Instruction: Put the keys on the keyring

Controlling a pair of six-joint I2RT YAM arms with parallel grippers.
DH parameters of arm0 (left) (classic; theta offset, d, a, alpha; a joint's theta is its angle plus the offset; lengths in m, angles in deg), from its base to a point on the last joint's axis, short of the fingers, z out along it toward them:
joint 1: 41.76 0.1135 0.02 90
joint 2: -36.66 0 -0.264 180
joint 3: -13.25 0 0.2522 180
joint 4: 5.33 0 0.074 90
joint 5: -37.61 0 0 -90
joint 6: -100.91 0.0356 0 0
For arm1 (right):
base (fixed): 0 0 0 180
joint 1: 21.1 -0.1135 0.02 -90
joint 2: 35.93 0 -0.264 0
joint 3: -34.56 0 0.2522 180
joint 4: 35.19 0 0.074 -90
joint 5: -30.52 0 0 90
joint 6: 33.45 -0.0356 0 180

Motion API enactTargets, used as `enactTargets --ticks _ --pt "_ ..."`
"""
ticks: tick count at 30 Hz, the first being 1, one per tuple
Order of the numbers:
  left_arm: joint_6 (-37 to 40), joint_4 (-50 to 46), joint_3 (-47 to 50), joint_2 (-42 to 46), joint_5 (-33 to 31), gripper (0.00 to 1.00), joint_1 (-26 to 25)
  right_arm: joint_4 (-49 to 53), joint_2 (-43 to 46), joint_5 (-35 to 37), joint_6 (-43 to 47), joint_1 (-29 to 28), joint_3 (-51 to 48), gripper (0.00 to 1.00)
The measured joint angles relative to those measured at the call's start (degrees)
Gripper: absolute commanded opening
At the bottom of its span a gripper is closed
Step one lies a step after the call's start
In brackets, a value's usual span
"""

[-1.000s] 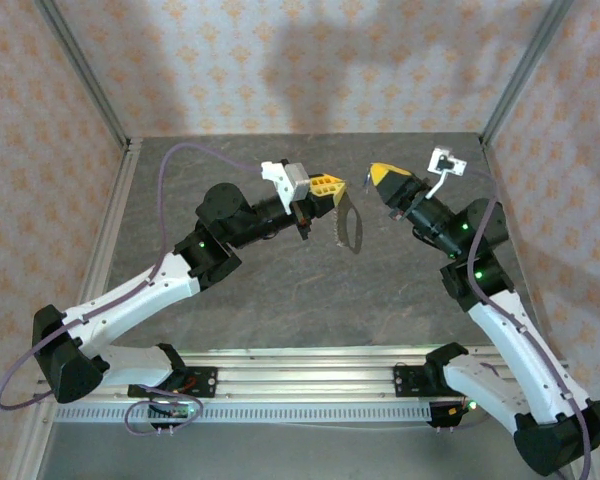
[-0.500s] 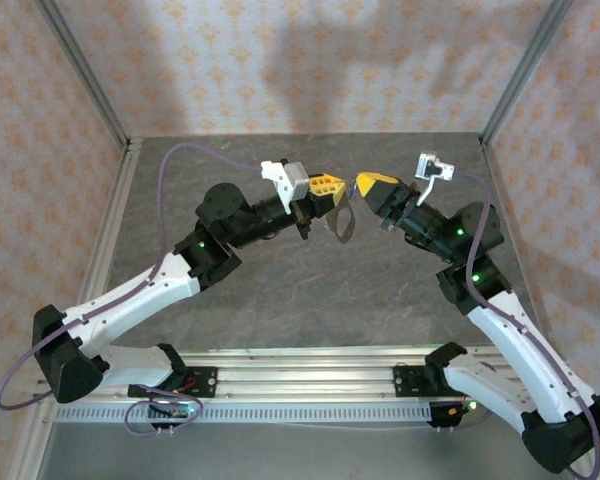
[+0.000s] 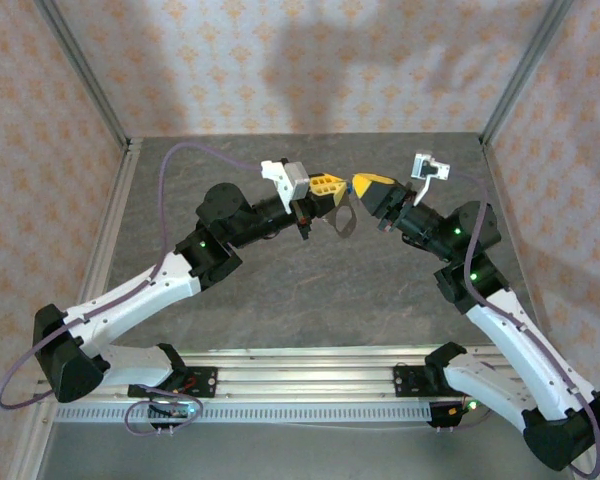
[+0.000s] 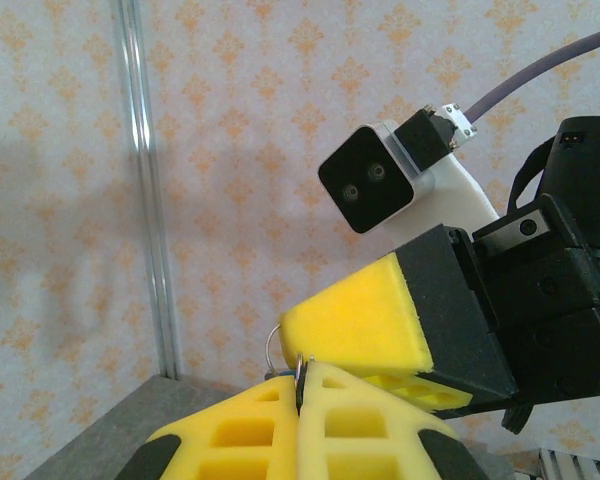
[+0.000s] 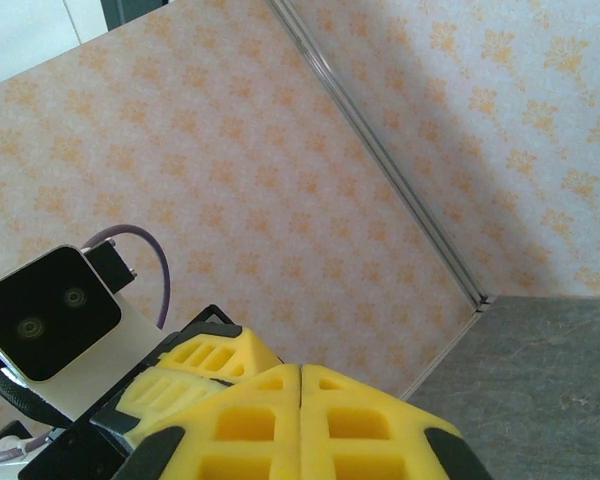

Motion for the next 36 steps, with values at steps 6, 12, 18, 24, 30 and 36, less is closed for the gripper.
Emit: enactTargets --ticks 6,12,18,24,30,36 --pt "-0.1 0.0 0.0 -0.1 0.0 0.00 0.0 0.0 -0.1 0.2 0.2 0.0 0.2 0.00" --pt "-0.1 0.0 0.0 -0.5 0.0 0.00 -0.2 1.0 1.8 2.0 1.3 -0.1 0.2 0.00" --pt "-0.1 0.0 0.0 -0.5 0.0 0.00 -0.3 1.8 4.9 3.7 2.0 -0.2 0.2 0.00" --pt "-0.1 0.0 0.0 -0.5 0.0 0.00 -0.3 1.8 4.7 2.7 1.9 -0.2 0.2 0.00" --pt "-0.1 0.0 0.0 -0.6 0.0 0.00 -0.3 1.8 2.4 0.7 1.6 -0.2 0.2 0.00" --pt "-0.1 0.0 0.0 -0.7 0.0 0.00 -0.3 1.7 1.7 -0.1 1.2 -0.2 0.2 0.00"
